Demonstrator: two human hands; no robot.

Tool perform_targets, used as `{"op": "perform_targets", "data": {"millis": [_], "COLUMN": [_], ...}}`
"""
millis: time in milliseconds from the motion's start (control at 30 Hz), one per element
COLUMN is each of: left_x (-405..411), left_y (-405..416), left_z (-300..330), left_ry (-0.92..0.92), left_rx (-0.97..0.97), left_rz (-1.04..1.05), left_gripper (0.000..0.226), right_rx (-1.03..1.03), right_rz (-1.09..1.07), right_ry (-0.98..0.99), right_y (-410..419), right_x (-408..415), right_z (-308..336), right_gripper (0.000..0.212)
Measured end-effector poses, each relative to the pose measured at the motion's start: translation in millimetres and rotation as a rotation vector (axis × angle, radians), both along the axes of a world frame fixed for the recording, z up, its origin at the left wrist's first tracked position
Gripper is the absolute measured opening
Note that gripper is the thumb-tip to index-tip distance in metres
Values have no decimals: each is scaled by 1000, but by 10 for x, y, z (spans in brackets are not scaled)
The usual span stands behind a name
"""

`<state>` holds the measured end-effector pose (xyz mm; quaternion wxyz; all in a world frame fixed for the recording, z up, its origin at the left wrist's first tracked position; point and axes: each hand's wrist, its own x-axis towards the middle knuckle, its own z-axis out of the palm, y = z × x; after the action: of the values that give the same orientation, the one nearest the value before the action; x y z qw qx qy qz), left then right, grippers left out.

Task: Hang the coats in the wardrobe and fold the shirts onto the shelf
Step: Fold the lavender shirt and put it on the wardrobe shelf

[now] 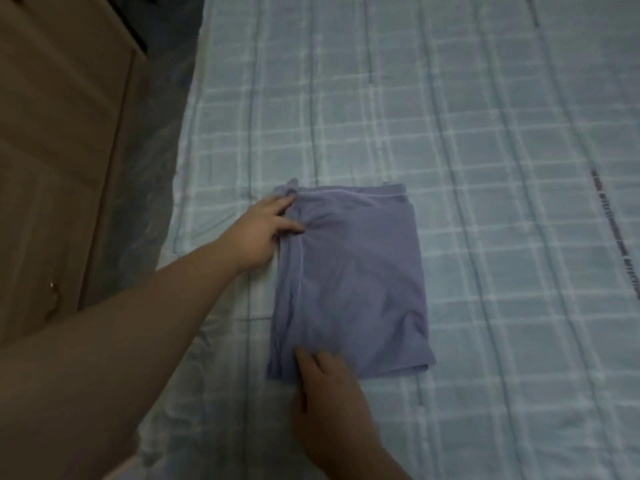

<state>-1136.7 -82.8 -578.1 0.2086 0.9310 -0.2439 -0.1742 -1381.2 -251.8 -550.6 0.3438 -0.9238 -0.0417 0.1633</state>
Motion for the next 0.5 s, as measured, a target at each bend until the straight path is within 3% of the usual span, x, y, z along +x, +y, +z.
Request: {"op": "perform_targets", "data": {"millis": [100, 267, 367, 500], "left_x": [-209, -751, -1173, -1638], "left_y": [38, -142, -264, -365], "left_z": [-84, 173, 202, 169], "left_ry": [-58, -61, -15, 11], "left_rx": [-104, -266, -277, -244], "left_rz": [168, 377, 436, 569], "left_gripper": [52, 50, 45, 42], "right_rx": [9, 40, -114, -206], "right_rz": [-9, -181, -319, -411], "right_ry": [17, -141, -217, -151], "right_y": [1, -381, -778, -1179], "right_x": [-44, 130, 197, 120], "right_z": [-92, 88, 146, -31], "right_gripper": [62, 38, 45, 59]}}
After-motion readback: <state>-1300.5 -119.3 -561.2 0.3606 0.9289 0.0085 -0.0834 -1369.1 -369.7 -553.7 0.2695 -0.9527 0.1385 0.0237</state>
